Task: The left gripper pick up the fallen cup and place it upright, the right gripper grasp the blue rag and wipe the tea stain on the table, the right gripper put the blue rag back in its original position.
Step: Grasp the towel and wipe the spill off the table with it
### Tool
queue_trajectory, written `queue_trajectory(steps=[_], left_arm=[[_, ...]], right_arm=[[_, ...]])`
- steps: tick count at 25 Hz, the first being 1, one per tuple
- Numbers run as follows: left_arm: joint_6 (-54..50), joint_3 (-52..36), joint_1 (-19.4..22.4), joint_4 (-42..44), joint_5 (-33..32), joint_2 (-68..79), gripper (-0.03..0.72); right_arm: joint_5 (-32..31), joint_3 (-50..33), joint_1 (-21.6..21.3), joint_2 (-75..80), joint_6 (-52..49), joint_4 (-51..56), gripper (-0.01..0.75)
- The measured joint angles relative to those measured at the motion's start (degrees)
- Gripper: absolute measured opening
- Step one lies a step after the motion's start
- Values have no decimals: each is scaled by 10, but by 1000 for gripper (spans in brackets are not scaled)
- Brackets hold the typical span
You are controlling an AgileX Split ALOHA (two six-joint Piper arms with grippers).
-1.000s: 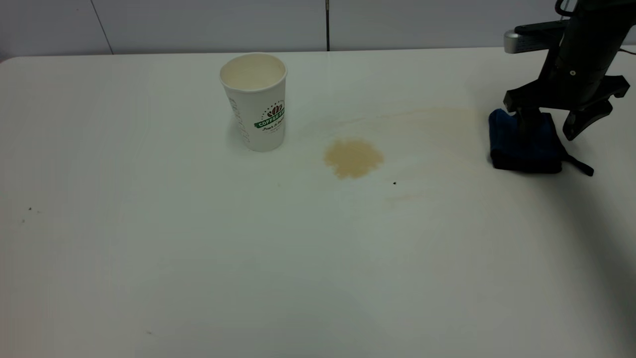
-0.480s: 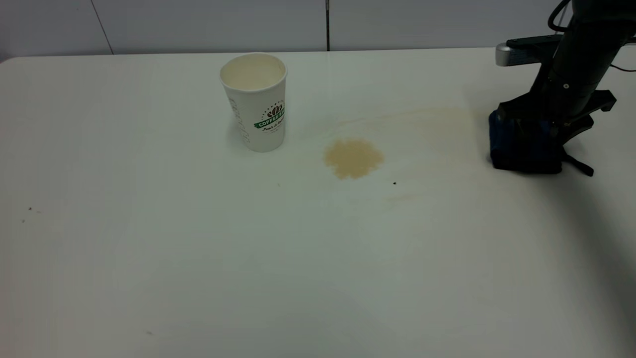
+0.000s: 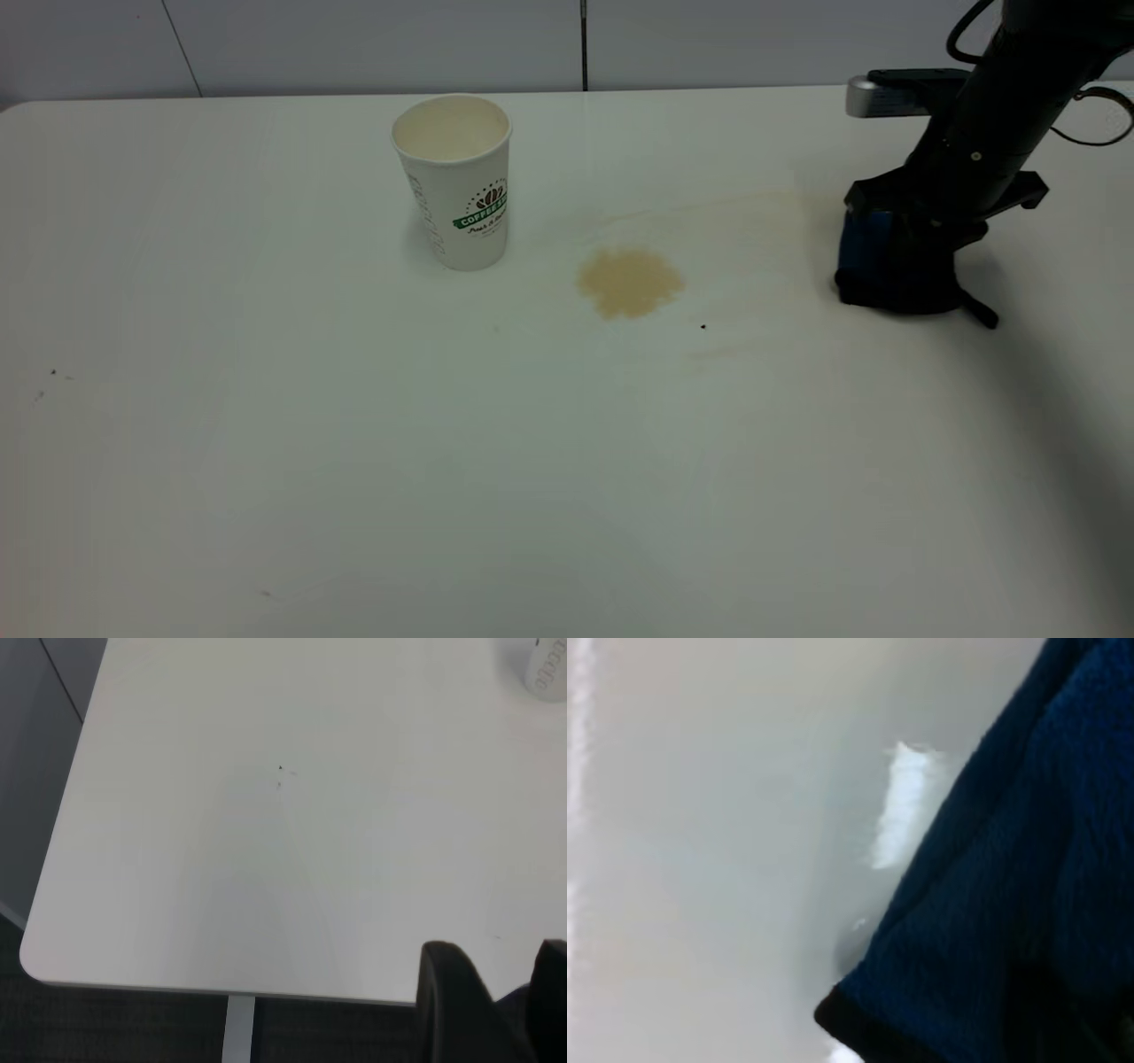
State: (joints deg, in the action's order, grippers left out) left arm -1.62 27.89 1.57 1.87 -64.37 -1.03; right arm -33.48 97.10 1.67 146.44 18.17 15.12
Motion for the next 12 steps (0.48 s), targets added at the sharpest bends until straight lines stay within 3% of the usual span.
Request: queue_trajectory(steps=[12], left_arm=[[0, 0, 0, 0, 0, 0, 241]], right_arm=[[-8, 2, 202, 4, -8, 48, 58]])
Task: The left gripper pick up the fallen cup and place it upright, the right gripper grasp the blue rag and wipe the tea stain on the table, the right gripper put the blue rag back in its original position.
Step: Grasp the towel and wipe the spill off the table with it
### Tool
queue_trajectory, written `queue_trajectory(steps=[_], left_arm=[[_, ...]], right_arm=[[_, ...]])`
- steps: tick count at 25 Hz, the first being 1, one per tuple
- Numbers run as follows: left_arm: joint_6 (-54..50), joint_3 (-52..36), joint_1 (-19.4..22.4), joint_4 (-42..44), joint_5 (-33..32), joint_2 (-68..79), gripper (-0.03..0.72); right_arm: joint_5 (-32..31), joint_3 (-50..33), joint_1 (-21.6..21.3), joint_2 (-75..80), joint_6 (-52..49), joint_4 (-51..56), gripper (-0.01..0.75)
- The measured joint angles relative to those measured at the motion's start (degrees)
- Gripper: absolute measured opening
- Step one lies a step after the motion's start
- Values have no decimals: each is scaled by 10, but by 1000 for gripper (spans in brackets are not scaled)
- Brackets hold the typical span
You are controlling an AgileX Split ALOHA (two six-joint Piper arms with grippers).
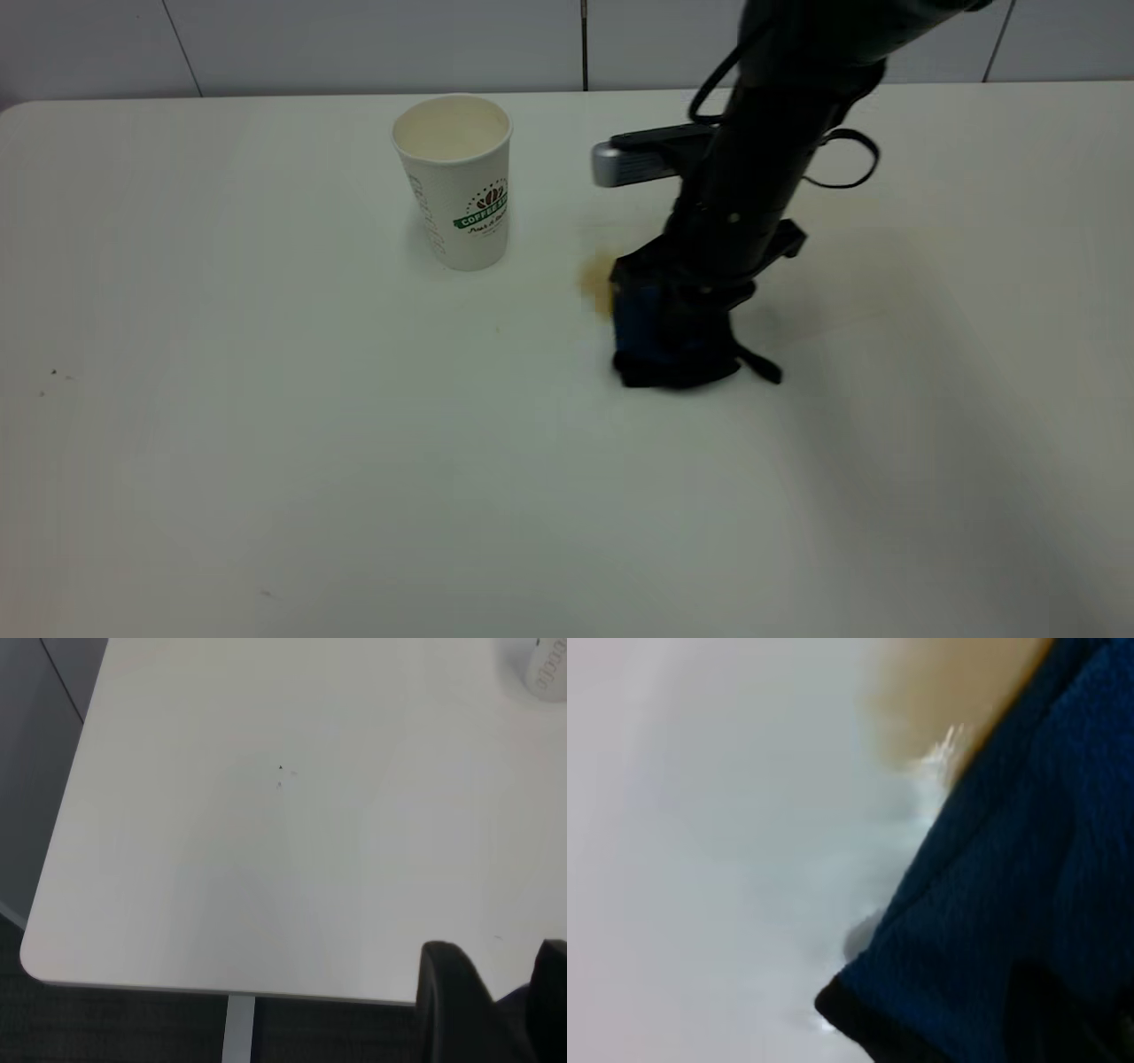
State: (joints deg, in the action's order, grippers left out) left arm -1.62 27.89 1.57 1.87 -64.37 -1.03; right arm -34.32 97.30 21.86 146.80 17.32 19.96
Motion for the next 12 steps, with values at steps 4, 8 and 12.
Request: queue_trajectory(steps=[4, 8, 12], left_arm=[[0, 0, 0, 0, 0, 0, 241], [0, 0, 0, 0, 0, 0, 241], [0, 0, 0, 0, 0, 0, 241]], right_arm=[[30, 0, 53, 3, -27, 13, 58], [72, 0, 79, 4, -33, 16, 59], [116, 0, 80, 4, -35, 28, 62]])
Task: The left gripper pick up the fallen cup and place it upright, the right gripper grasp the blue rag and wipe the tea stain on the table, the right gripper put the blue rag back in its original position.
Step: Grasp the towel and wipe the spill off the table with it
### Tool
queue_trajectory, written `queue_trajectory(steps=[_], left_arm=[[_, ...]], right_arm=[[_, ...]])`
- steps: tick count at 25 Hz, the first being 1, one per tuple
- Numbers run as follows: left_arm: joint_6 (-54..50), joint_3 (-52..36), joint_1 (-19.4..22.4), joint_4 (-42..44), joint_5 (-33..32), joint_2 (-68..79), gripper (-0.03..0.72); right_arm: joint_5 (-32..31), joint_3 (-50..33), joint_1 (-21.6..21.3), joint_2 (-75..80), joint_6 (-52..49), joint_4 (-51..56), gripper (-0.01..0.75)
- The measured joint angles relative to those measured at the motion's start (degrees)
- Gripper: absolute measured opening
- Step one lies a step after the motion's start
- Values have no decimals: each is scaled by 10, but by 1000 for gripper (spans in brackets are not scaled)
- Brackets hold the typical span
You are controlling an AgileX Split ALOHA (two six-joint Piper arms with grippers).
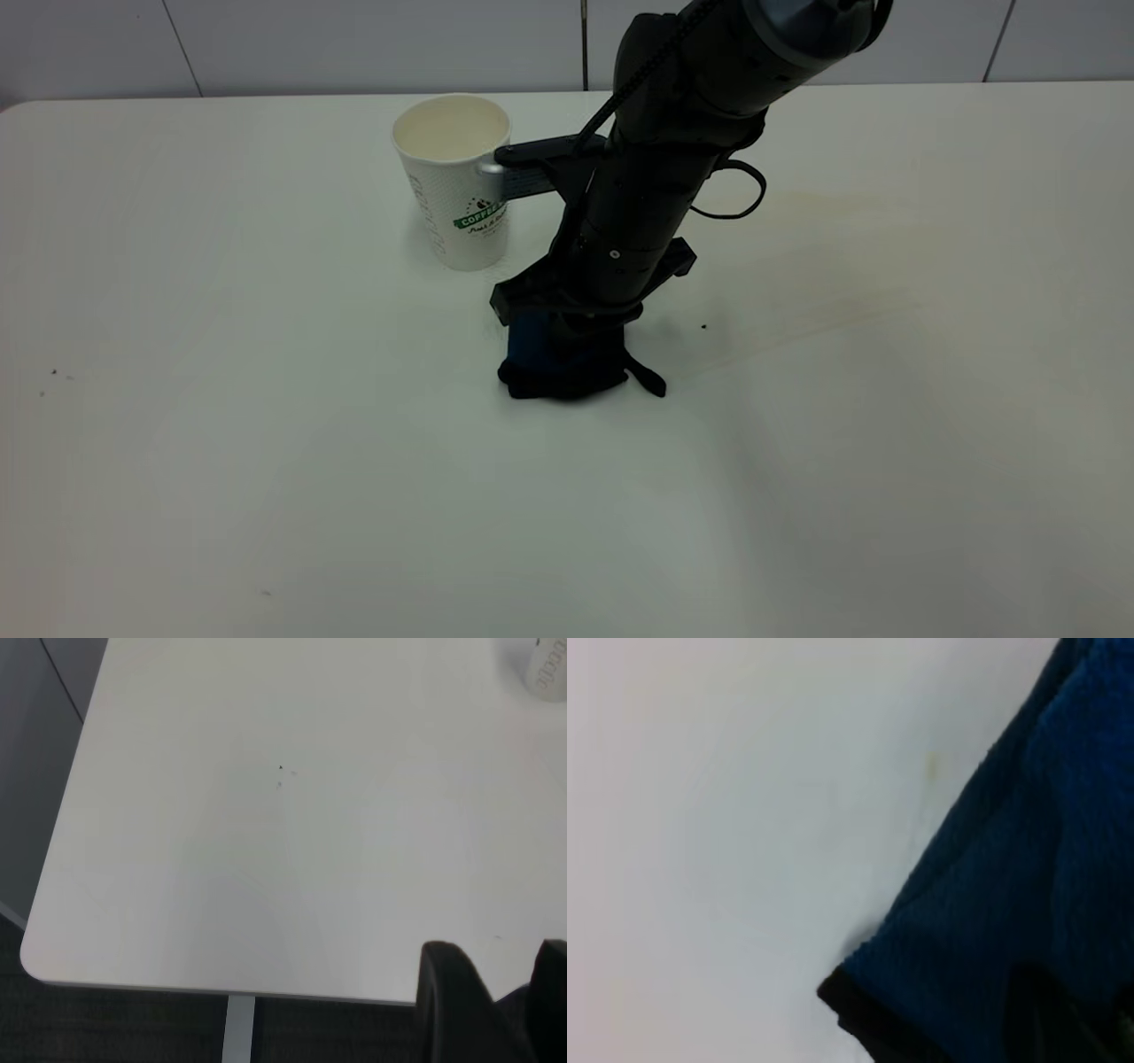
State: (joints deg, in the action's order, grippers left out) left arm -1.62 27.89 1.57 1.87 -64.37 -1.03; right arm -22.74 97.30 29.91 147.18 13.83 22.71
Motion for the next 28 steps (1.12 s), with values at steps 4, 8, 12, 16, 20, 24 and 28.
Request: queue_trajectory(steps=[4, 8, 12, 16, 20, 24, 28], left_arm=[[0, 0, 0, 0, 0, 0, 241], [0, 0, 0, 0, 0, 0, 241], [0, 0, 0, 0, 0, 0, 241], [0, 0, 0, 0, 0, 0, 241], [0, 0, 0, 0, 0, 0, 241], [0, 0, 0, 0, 0, 0, 241], [0, 0, 0, 0, 0, 0, 241]], right_arm=[[45, 0, -2, 2, 0, 0, 63], [83, 0, -3, 14, 0, 3, 67], [110, 0, -15, 18, -2, 8, 69], [134, 0, -44, 20, 0, 8, 73], [149, 0, -85, 24, 3, 9, 77], [149, 2, -140, 25, 3, 11, 78], [115, 4, -205, 24, 3, 13, 81]])
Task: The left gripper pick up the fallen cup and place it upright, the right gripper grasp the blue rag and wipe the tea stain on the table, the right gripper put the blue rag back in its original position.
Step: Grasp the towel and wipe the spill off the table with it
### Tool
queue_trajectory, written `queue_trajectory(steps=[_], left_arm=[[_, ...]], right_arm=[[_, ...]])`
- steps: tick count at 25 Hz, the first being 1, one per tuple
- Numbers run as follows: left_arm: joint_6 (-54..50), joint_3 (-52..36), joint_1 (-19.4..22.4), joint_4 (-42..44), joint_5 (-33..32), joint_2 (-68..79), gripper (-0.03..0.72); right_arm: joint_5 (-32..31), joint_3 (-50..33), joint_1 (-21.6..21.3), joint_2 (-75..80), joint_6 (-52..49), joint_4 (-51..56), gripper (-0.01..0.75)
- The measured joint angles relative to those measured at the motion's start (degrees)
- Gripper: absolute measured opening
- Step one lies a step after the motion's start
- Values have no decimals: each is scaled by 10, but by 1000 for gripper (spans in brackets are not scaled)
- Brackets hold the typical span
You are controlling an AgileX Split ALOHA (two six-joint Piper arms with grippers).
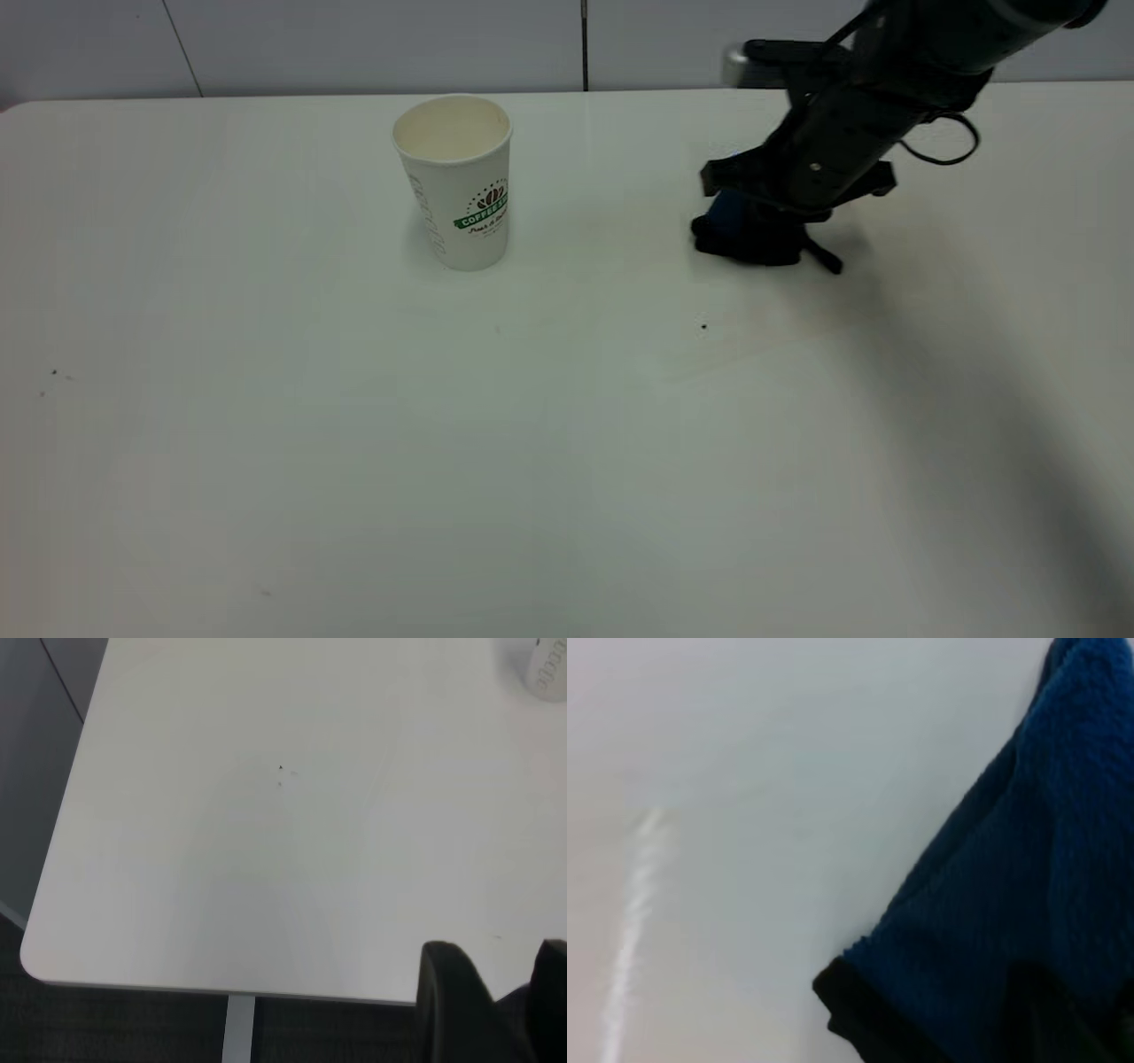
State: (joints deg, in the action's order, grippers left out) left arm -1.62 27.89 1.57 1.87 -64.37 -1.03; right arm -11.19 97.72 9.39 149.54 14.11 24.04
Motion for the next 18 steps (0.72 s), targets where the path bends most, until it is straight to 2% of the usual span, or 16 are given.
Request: queue_trajectory(steps=[6, 11, 13, 15, 18], left_arm=[[0, 0, 0, 0, 0, 0, 241], [0, 0, 0, 0, 0, 0, 241], [0, 0, 0, 0, 0, 0, 241], [0, 0, 0, 0, 0, 0, 241], [0, 0, 0, 0, 0, 0, 241]], right_arm=[[-89, 2, -87, -10, 0, -8, 102], [-166, 2, -136, -23, 0, -45, 157], [-193, 1, -147, -29, 0, -59, 233], [-222, -1, -150, -39, 1, -73, 344], [-260, -2, -150, -68, 4, -102, 575]])
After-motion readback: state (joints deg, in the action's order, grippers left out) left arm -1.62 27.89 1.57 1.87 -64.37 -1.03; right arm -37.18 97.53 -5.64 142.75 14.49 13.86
